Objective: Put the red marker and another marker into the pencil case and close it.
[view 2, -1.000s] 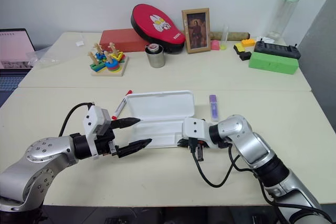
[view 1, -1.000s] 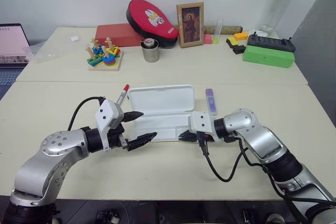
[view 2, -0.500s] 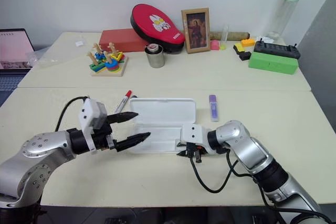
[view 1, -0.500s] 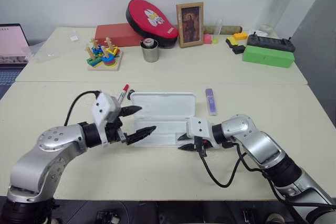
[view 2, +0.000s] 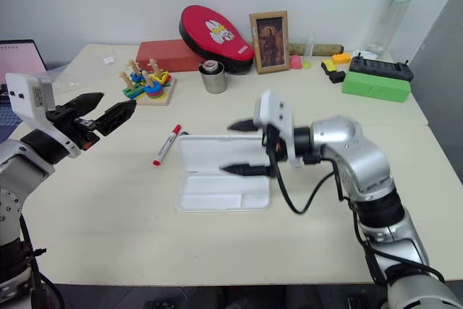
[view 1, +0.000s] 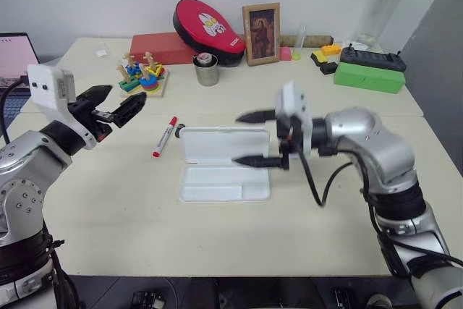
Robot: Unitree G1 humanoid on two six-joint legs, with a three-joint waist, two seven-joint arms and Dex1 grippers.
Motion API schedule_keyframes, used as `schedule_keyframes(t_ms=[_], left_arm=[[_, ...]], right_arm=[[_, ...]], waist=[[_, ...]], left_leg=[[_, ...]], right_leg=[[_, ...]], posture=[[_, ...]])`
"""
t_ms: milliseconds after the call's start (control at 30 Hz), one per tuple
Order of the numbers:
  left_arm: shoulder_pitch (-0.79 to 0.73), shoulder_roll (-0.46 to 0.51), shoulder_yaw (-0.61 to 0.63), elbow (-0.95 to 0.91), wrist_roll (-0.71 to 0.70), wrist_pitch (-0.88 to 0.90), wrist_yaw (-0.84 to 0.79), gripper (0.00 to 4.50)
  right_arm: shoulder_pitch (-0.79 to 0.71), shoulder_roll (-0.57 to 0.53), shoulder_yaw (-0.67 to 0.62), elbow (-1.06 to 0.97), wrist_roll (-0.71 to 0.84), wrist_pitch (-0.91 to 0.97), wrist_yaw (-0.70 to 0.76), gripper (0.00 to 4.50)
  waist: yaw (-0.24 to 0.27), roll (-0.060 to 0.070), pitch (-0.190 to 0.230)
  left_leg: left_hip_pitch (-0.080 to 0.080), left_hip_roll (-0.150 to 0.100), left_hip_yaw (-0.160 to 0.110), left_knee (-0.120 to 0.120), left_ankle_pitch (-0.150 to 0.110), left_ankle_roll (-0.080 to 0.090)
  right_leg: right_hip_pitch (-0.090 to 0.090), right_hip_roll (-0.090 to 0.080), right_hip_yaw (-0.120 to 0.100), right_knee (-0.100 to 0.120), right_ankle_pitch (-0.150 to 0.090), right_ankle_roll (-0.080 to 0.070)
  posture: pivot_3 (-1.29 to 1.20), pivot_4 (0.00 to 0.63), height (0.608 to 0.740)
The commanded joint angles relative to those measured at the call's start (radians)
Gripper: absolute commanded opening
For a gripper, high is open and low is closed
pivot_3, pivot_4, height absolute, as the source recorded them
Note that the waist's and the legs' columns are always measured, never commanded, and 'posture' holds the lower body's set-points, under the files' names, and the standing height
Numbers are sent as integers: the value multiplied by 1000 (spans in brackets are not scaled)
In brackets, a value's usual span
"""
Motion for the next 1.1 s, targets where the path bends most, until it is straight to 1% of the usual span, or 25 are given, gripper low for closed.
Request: schedule_keyframes(t_ms=[33, 100, 167, 267, 333, 433, 600, 833, 900, 933, 967, 1100], left_arm=[[17, 23, -60, 30, 59, 26, 7, 4500], [34, 20, -121, 54, 82, 50, -12, 4500], [26, 20, -154, 84, 115, 28, -18, 4500], [-22, -2, -192, 166, 127, 16, -41, 4500], [-55, -3, -241, 237, 167, -7, -65, 4500], [-95, -10, -279, 310, 204, -15, -82, 4500], [-117, -23, -358, 370, 255, -8, -123, 4500], [-122, -41, -384, 396, 299, -19, -141, 4500], [-124, -42, -387, 405, 320, -31, -136, 4122], [-124, -42, -388, 407, 327, -36, -137, 4090], [-123, -43, -388, 407, 333, -39, -139, 3756], [-115, -52, -383, 389, 337, -37, -147, 2967]], right_arm=[[-63, 18, -43, 65, 11, -22, -58, 4435], [-83, 27, -45, 86, 9, -33, -71, 4435], [-88, 32, -39, 86, 16, -33, -77, 4435], [-91, 45, -33, 74, 27, -30, -88, 4435], [-93, 54, -28, 71, 27, -32, -96, 4435], [-94, 61, -27, 72, 22, -37, -104, 4435], [-94, 60, -29, 62, 21, -49, -114, 4435], [-90, 55, -29, 44, 44, -41, -108, 4435], [-89, 52, -26, 43, 48, -41, -108, 4500], [-89, 50, -25, 43, 50, -41, -107, 4500], [-89, 49, -24, 43, 51, -41, -106, 4500], [-88, 48, -20, 43, 52, -43, -103, 4500]], waist=[[2, 0, 0], [2, 0, 0], [1, 0, 0], [1, 0, 0], [1, 0, 0], [0, 0, 0], [0, 0, 0], [0, 0, 0], [0, 0, 0], [0, 0, 0], [0, 0, 0], [0, 0, 0]], left_leg=[[0, 0, 0, 0, 0, 0], [-1, 0, 0, 0, 0, 0], [-1, 0, 0, -1, 0, 0], [-1, 0, 0, -1, 0, 0], [-1, 0, 0, -1, 0, 0], [-1, 0, 0, 0, 0, 0], [-1, 0, 0, 0, 0, 0], [-1, 0, 0, 0, 0, 0], [-1, 0, 0, 0, 0, 0], [-1, 0, 0, 0, 0, 0], [0, 0, 0, 0, 0, 0], [-1, 0, 0, 0, 0, 0]], right_leg=[[0, 0, 0, 0, 0, 0], [-1, 0, 0, 0, 0, 0], [-1, 0, 0, 0, 0, 0], [-2, 0, 0, 1, 0, 0], [-2, 0, 0, 2, 0, 0], [-2, 0, 0, 2, 0, 0], [-2, 0, 0, 2, 0, 0], [-2, 0, 0, 3, 0, 0], [-2, 0, 0, 4, 0, 0], [-2, 0, 0, 4, 0, 0], [-2, 0, 0, 4, 0, 0], [-2, 0, 0, 4, 0, 0]], posture=[[0, 150, 740], [0, 150, 740], [0, 150, 740], [0, 150, 740], [0, 150, 740], [0, 150, 740], [0, 150, 740], [0, 150, 740], [0, 150, 740], [0, 150, 740], [0, 150, 740], [0, 150, 740]])
